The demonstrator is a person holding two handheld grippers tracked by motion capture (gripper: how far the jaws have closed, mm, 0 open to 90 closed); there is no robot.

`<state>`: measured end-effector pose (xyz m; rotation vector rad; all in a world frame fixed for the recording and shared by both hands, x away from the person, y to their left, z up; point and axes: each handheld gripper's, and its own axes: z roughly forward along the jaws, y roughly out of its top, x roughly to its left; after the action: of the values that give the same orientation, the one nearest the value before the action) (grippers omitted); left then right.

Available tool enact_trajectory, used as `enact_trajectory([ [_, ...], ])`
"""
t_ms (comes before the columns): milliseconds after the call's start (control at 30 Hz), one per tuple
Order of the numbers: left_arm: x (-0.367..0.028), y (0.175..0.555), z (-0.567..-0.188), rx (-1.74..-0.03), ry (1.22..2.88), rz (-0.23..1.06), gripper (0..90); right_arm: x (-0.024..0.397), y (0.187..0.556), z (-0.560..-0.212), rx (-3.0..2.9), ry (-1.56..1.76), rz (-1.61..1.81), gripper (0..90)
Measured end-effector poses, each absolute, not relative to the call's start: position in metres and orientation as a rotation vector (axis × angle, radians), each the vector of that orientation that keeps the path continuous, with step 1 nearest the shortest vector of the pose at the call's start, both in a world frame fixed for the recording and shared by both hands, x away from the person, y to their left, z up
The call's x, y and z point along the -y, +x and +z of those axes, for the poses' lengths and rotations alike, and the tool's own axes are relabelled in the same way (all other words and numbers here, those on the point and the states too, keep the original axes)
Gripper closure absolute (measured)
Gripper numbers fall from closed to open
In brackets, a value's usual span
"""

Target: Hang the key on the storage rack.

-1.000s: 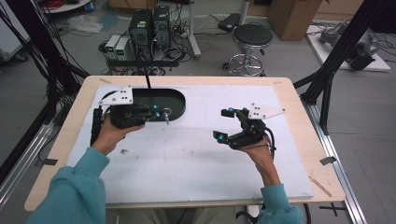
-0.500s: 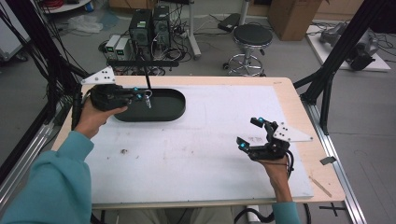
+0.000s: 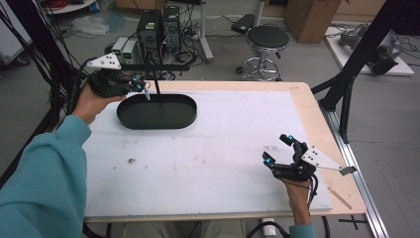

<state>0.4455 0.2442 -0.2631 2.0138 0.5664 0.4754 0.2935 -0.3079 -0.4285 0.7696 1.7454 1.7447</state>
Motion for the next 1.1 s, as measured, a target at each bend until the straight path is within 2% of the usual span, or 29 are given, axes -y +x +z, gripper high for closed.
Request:
enact_trajectory([
  [567, -0.254, 0.474, -0.265, -0.652, 2.072, 0.512, 88.2, 0.311, 0.291, -0.455, -1.701, 0.797, 1.710, 8.8],
  [1100, -0.250, 0.488, -0.262, -0.706, 2.140, 0.559, 88.2, 0.311, 0.292, -0.457, -1.717, 0.809, 1.699, 8.8],
])
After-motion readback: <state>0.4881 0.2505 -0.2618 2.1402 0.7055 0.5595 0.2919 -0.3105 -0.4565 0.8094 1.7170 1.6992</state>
